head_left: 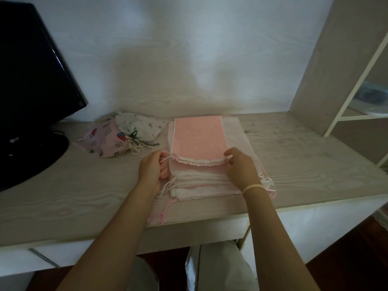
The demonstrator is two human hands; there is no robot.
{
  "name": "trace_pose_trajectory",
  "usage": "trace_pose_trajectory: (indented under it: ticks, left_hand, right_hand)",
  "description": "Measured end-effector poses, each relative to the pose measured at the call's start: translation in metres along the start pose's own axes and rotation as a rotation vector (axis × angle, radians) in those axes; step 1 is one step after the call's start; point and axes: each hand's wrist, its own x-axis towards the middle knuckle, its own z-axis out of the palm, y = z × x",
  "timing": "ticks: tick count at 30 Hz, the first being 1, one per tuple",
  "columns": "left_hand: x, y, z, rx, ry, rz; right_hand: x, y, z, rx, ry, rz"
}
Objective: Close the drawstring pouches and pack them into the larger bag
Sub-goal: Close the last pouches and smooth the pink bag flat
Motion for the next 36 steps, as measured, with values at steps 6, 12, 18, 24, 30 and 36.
trace_pose_trajectory:
  ticks: [6,12,18,24,30,36]
  left_hand:
    - [0.000,0.008,0.000,0.092,0.003,-0.072]
    - [0.002,0.033,0.009,0.855,0.062,0.048]
    - [0.013,0.041,0.000,1.078,0.133,0.056]
    - [0.010,0.050,-0.004,0.758,-0.201,-0.185]
    - [0.017,0.052,-0.014,-0.532,-0.779,-0.412]
    - [0.011,0.037,-0.003,-0.839,-0.428,-0.382]
  right_hand:
    - [0.008,-0.001,-0.028,0.730,0.116,0.248]
    - [0.043,0.008,-0.043,1.516,-0.126,0.615]
    - [0.065,0.015,-0.052,1.727,0.105,0.673]
    - [0.063,0.009,-0.047,1.684,0.245,0.604]
    - [0.064,-0.003,-0.033,1.628,0.241,0.670]
    - [0.059,-0.013,-0.029,1.830,0.190,0.850]
